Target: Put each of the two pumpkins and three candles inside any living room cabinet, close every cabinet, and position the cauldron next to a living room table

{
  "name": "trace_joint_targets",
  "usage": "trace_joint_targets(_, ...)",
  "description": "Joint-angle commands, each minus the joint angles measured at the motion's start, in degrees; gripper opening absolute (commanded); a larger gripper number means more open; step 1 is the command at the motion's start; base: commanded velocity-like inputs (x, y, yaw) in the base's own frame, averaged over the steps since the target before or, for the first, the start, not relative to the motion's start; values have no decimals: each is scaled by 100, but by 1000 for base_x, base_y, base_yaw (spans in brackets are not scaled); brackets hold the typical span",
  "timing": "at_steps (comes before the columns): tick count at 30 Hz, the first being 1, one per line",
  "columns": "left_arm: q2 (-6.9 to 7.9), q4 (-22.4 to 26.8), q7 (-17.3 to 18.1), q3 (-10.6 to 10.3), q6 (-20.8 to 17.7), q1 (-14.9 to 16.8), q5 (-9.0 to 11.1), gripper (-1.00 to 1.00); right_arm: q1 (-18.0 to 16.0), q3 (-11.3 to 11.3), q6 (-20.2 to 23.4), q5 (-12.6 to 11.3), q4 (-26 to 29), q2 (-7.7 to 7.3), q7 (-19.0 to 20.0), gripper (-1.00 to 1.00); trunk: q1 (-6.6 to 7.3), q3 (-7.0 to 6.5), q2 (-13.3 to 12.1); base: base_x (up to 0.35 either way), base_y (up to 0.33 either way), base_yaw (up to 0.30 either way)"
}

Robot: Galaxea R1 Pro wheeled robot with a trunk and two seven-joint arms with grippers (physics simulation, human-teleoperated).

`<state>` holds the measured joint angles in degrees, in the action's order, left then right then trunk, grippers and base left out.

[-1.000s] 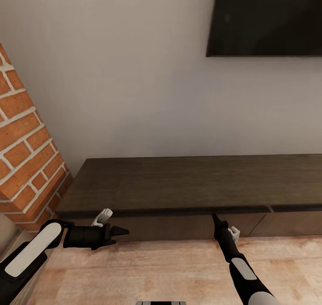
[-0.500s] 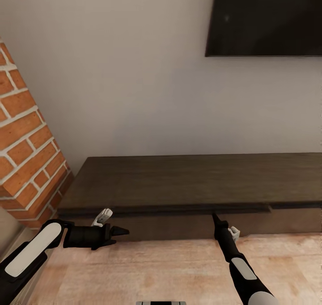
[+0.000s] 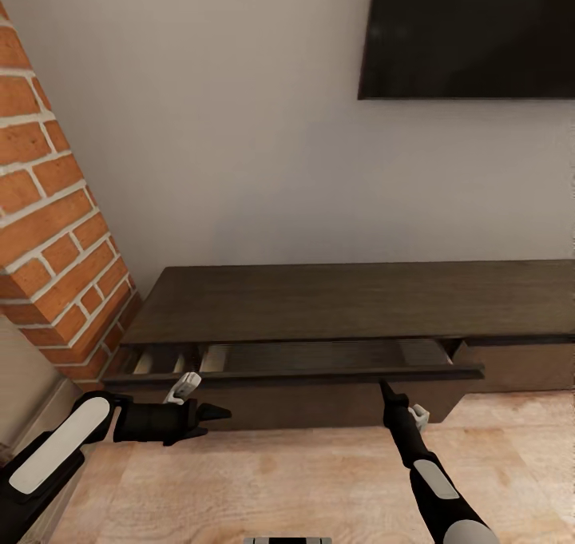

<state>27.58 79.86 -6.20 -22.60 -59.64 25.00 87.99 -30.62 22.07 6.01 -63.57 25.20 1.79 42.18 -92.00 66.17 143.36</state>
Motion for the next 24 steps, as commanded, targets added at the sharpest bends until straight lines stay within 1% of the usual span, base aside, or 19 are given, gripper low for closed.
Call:
trace_joint_targets(1, 4, 3, -58, -11, -4, 5, 61, 100, -5, -28, 88, -68, 11, 6, 68, -100, 5, 4, 3, -231, 0, 0)
trace_joint_targets(15, 3, 3, -59, -15, -4, 5, 61, 100, -5, -28, 87, -68, 11, 6, 71, -100, 5, 4, 3, -203, 0, 0)
trace_joint_targets(24, 7, 3, -58, -10, -4, 5, 61, 100, -5, -28, 86, -68, 11, 6, 71, -100, 5, 4, 3, -86, 0, 0)
